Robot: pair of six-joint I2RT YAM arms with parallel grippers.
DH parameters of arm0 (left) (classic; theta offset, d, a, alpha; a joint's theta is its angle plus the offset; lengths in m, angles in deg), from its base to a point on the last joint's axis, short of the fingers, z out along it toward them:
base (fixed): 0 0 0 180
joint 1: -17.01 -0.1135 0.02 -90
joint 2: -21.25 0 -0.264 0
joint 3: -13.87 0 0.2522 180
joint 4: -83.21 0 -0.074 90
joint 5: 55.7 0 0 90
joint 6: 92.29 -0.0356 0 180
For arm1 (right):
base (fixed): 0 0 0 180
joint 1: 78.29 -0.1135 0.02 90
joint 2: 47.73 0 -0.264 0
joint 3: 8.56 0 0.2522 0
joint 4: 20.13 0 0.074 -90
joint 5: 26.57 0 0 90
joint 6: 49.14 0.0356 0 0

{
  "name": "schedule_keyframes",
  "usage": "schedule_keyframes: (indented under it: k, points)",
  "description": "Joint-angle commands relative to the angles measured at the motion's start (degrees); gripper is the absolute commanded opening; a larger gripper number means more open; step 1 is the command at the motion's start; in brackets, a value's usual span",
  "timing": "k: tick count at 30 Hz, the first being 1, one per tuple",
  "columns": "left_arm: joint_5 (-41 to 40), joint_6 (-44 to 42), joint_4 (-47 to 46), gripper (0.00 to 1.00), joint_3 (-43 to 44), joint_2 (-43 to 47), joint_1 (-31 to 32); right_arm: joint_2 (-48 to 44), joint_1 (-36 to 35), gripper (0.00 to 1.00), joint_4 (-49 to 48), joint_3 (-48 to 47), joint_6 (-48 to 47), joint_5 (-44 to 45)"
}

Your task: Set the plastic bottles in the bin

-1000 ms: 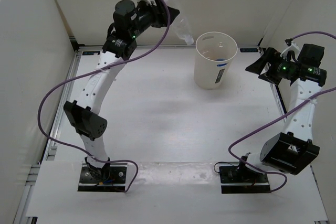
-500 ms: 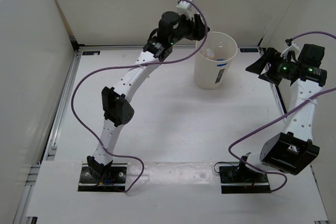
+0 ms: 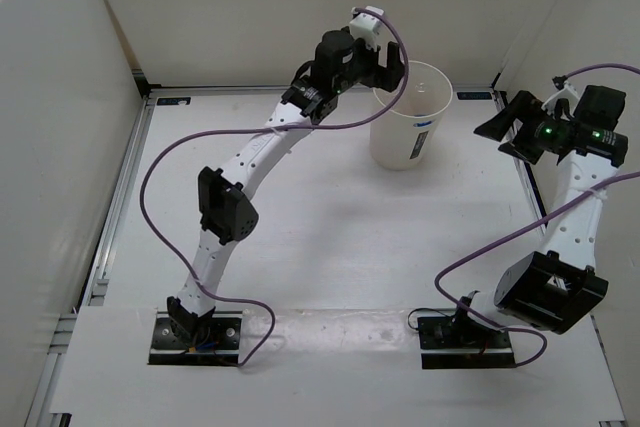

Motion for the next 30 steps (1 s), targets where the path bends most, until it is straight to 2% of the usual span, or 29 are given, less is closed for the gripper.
schedule_keyframes:
  k: [1, 4, 6, 8, 9, 12, 14, 15, 17, 18, 19, 22, 23, 27, 30]
  points:
    - [-2.7, -3.2, 2.4, 1.00, -1.1, 9.2, -1.8, -1.2, 2.0, 0.90, -1.0, 0.1, 4.2, 3.3]
    - [-3.4, -3.5, 6.6, 1.00, -6.6, 16.3, -5.2, -1.4, 0.3, 0.90, -0.1, -1.6, 1.9, 7.9]
    - [-5.8, -2.8, 8.7, 1.00, -12.9, 22.4, -8.5, -1.4, -0.5, 0.90, -0.3, -2.0, 1.0, 11.8]
    - [-11.0, -2.4, 9.4, 1.00, -22.8, 28.9, -10.2, -1.1, -1.2, 0.90, -0.5, -1.6, -0.1, 11.9]
    - [-11.7, -2.5, 10.5, 1.00, -25.3, 33.3, -13.5, -1.0, -0.9, 0.90, -0.3, -1.4, -0.3, 11.7]
    - [-17.6, -2.3, 12.7, 1.00, -39.4, 44.3, -18.1, -0.8, -0.9, 0.90, 0.4, -1.0, -3.6, 11.3]
    - [-18.8, -4.9, 10.2, 1.00, -52.7, 53.4, -20.6, -0.4, -0.1, 0.90, 0.8, -0.7, -5.4, 10.6]
    - [-18.8, -5.4, 9.1, 1.00, -56.0, 55.6, -22.6, -0.1, 0.3, 0.90, 0.9, -0.9, -5.6, 10.0]
    - [-20.1, -5.4, 6.1, 1.00, -69.9, 63.2, -25.9, 0.7, 1.4, 0.90, 1.1, -0.7, -5.6, 7.7]
    - [-20.3, -5.4, 5.6, 1.00, -72.7, 65.1, -26.9, 0.8, 1.3, 0.90, 1.4, -0.7, -5.7, 7.5]
    - [-21.3, -5.9, 3.6, 1.00, -79.7, 68.4, -29.4, 1.2, 0.5, 0.90, 1.3, -0.7, -6.0, 7.2]
    - [-24.7, -8.5, 2.1, 1.00, -86.2, 75.3, -31.6, 1.2, -2.7, 0.90, 1.0, -0.8, -6.7, 7.1]
    - [-24.8, -12.6, 1.8, 1.00, -91.3, 77.4, -32.0, 1.1, -3.2, 0.90, 0.7, -0.4, -6.5, 7.1]
    - [-21.7, -14.4, 0.7, 1.00, -98.1, 81.4, -33.8, -0.3, -5.2, 0.90, -0.6, 1.2, -5.3, 6.9]
    - [-21.3, -12.6, -2.8, 1.00, -101.9, 83.0, -34.4, -1.7, -5.3, 0.90, 0.3, 3.0, -5.6, 7.8]
